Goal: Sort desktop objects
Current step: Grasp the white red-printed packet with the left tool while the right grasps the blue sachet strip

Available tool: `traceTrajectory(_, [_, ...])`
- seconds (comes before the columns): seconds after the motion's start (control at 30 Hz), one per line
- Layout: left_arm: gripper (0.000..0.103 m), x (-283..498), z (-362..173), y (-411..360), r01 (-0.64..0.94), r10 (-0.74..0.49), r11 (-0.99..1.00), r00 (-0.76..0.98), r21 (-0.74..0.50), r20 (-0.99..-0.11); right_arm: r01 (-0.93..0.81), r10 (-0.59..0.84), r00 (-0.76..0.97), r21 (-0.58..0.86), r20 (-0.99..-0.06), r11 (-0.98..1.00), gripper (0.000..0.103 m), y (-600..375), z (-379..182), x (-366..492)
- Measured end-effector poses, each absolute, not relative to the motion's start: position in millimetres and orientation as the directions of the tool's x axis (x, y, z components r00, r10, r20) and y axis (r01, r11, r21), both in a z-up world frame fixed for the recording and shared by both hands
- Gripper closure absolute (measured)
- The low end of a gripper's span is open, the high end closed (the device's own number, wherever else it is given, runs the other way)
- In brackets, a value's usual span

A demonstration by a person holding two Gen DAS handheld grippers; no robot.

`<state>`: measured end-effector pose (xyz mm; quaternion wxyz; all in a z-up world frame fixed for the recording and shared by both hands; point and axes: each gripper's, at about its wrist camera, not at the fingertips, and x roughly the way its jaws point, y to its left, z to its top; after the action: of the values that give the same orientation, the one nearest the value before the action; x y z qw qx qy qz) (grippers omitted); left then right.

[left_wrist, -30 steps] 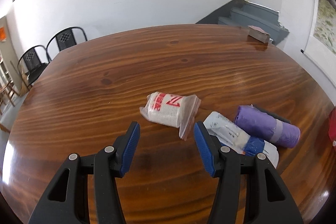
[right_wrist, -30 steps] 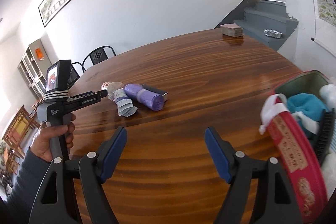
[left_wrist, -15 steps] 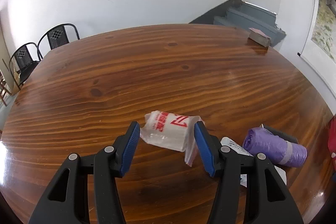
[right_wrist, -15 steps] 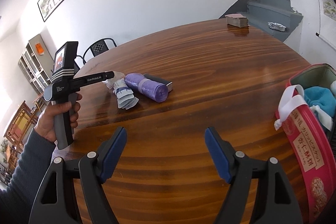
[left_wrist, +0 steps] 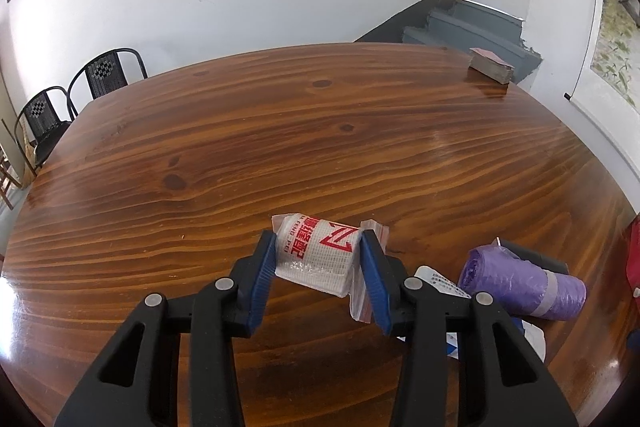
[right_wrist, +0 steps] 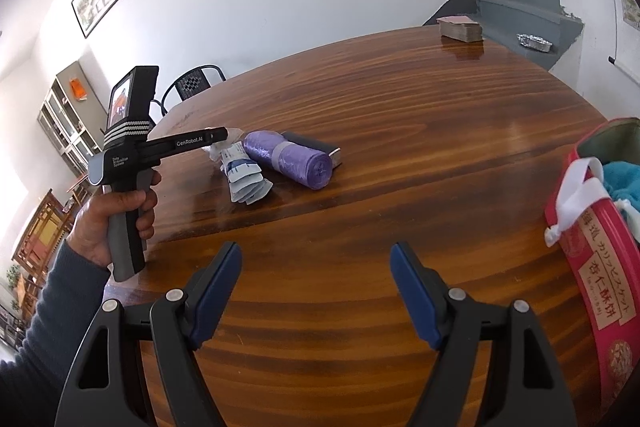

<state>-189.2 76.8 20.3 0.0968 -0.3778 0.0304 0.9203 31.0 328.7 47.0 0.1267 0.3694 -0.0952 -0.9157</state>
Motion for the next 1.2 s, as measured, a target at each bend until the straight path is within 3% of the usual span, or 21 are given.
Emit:
traceTrajectory(0.2, [0.058,-185,35,69,-0.179,0.171,-0.982,-0.72,-0.058,-0.673,0.219,-0.336,-0.663,0.256,-0.669,-0.942,0.023,305,46,9])
traceTrajectory(0.4, [0.058,-183,48,56,-0.143,0.171,-0.985,-0.731,-0.097,-0.661,0.299,-0.453,-0.549,0.342,-0.703,-0.891,0.023,282,32,-32])
traceTrajectory(0.87, [0.058,-178,67,31,-0.085,0.181,-0.981,-0.727,-0.175,-0.663,0.363,-0.41,-0.515,0.241,-0.753,-0.9,0.024,237,20,-93])
traceTrajectory(1.07, [0.058,-179,65,27,-0.057,0.168,-0.981,-0.718,-0.184,-0.676,0.396,-0.357,-0.519,0.152,-0.777,-0.906,0.042,216,18,-111])
traceTrajectory(1.2, [0.058,-179,64,28,-0.057,0.161,-0.983,-0.716,-0.173,-0.679,0.395,-0.311,-0.543,0.089,-0.78,-0.914,0.066,209,17,-113])
